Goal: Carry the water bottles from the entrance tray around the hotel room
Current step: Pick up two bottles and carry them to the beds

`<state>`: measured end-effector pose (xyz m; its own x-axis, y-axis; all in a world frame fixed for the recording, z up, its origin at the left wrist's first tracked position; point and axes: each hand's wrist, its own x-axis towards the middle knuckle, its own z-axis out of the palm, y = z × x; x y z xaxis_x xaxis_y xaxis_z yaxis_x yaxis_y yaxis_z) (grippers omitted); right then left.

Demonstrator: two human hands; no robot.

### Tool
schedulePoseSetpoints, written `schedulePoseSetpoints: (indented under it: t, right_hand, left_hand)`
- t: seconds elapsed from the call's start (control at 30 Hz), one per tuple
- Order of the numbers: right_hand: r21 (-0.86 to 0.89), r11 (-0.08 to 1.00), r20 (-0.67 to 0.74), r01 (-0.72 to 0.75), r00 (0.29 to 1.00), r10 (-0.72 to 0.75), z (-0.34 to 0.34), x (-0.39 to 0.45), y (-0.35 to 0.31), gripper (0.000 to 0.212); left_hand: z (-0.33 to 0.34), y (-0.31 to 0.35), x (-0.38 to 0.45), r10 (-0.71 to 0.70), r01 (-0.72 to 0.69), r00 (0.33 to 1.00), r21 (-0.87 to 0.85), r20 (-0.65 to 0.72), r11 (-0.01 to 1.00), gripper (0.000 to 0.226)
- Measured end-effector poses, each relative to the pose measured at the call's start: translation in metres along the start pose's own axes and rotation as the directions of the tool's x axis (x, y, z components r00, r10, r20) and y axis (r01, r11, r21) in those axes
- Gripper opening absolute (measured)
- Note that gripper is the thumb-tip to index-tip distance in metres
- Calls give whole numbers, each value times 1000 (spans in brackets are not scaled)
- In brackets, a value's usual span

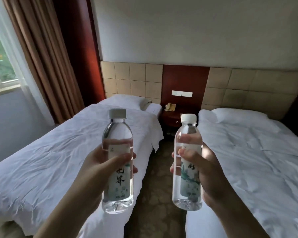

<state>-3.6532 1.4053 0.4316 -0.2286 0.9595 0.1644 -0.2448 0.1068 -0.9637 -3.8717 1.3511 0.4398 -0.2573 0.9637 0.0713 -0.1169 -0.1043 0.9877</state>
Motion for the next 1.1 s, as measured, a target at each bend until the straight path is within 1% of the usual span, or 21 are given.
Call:
schedulePoseSetpoints:
  t: [0.07, 0.13, 0.2, 0.33, 0.43, 0.53, 0.6, 0.67, 0.77, 0.8, 0.87, 0.9, 1.0, 1.1]
  right_hand:
    - [-35, 999, -27, 14, 1000, -15, 10, 31, 7, 29]
    - [-58, 998, -58, 19, 998, -23, 22, 59, 14, 31]
    - [-74, 997, -105, 37, 994, -44, 32, 93, 18, 33]
    - [-85, 996, -201, 32, 978, -49, 38, 159, 21, 56]
    - [-103, 995, -308, -2, 951, -30, 26, 195, 27, 64]
    - [-139, 990, -369, -25, 929, -29, 7, 232, 33, 61]
    - [-150, 988, -396, -27, 918, -35, -11, 262, 39, 52]
    - [-147, 989, -405, -24, 914, -38, -35, 295, 47, 45]
    - [-139, 990, -394, 12, 917, -66, -74, 352, 52, 55]
    - [-126, 991, -389, 39, 917, -86, -88, 373, 51, 55]
    - [-129, 989, -367, 72, 923, -115, -117, 416, 46, 48]
    - [-132, 988, -353, 81, 928, -123, -130, 437, 41, 47]
    - [-139, 984, -330, 112, 931, -153, -164, 496, 27, 51]
    - [-157, 979, -297, 132, 939, -175, -190, 546, 18, 41]
  left_hand:
    - [-10, -3, 40, 4, -4, 1000, 0, 26, 1000, 63]
    - [-21, -6, 79, -9, 11, 998, -28, 57, 1000, 68]
    - [-30, -5, 123, -4, 11, 994, -64, 110, 998, 65]
    - [-28, -4, 208, -10, 27, 969, -67, 245, 997, 51]
    - [-15, -12, 260, -30, 45, 949, -40, 313, 998, 45]
    - [6, -23, 313, -36, 44, 929, -14, 367, 999, 40]
    - [24, -32, 349, -37, 38, 918, 5, 394, 999, 32]
    - [46, -43, 387, -40, 43, 905, 1, 424, 999, 35]
    - [86, -52, 442, -37, 45, 901, -8, 432, 999, 44]
    - [100, -53, 461, -22, 33, 904, -18, 428, 999, 47]
    - [130, -53, 499, -2, 6, 911, -9, 412, 1000, 51]
    - [144, -51, 517, 6, -5, 913, -5, 408, 1000, 50]
    - [181, -40, 569, 58, -63, 911, -1, 409, 998, 45]
    - [207, -37, 616, 87, -96, 910, 3, 405, 995, 47]
